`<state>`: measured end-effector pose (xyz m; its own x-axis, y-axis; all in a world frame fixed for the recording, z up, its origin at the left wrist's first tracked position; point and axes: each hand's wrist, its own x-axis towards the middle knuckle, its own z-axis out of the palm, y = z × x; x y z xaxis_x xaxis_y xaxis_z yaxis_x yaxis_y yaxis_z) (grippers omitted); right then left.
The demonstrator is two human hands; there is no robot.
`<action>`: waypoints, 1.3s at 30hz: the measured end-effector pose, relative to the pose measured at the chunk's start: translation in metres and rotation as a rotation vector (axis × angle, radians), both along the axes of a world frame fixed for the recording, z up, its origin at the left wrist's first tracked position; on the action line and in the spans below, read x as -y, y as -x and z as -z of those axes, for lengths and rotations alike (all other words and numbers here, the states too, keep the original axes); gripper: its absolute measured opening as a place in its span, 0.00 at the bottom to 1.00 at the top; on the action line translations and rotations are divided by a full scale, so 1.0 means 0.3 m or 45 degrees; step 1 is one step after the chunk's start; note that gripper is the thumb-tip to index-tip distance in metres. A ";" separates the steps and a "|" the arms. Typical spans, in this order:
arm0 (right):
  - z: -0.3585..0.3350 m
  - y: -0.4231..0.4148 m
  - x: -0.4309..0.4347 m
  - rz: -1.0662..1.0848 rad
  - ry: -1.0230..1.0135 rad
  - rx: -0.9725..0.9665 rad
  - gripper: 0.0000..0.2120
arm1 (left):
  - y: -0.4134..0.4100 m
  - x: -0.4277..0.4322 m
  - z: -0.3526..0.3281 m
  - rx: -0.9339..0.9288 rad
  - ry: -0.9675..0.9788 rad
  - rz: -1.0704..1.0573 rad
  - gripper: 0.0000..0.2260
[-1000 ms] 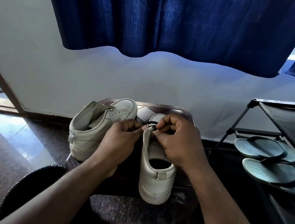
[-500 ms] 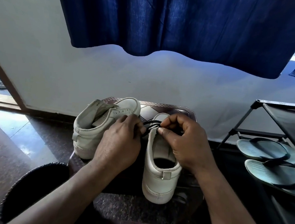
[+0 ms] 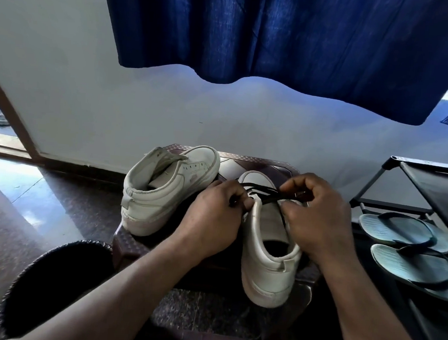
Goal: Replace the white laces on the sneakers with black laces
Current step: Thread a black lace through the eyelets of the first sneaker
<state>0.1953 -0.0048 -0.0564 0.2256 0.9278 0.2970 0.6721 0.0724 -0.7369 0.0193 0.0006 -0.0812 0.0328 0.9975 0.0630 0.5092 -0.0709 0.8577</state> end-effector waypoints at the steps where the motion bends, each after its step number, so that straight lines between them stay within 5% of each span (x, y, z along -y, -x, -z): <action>1: -0.001 -0.005 0.000 0.029 0.011 -0.019 0.11 | -0.001 0.001 -0.003 0.014 0.026 -0.001 0.08; 4: 0.004 -0.006 0.007 0.087 0.021 -0.025 0.10 | 0.023 0.004 -0.019 -0.085 0.074 -0.016 0.05; 10: 0.020 -0.010 0.010 0.095 0.031 -0.021 0.08 | 0.100 0.042 -0.044 -0.714 0.087 0.002 0.06; 14: 0.024 -0.008 0.012 0.040 0.055 -0.100 0.10 | 0.081 0.028 -0.038 -0.501 -0.145 0.064 0.02; 17: 0.021 -0.015 0.011 0.020 0.076 -0.129 0.10 | 0.041 0.011 -0.037 -0.213 -0.105 0.067 0.03; 22: 0.028 -0.012 0.025 -0.028 0.107 -0.138 0.12 | 0.001 -0.007 -0.025 -0.135 -0.075 0.063 0.06; 28: 0.027 0.006 0.031 0.083 0.044 -0.222 0.12 | 0.067 0.022 -0.049 -0.828 0.092 0.072 0.12; 30: 0.026 0.009 0.030 0.053 0.075 -0.241 0.13 | 0.089 0.037 -0.041 -0.893 0.134 0.096 0.12; 34: 0.032 0.006 0.023 -0.005 0.093 -0.235 0.14 | 0.088 0.026 -0.041 -0.512 -0.090 0.059 0.01; 36: 0.037 0.007 0.023 -0.008 0.092 -0.230 0.14 | 0.071 0.013 -0.038 -0.240 -0.075 0.071 0.04; 39: 0.042 0.008 0.024 -0.018 0.081 -0.232 0.15 | 0.035 0.004 -0.023 -0.137 -0.035 0.107 0.06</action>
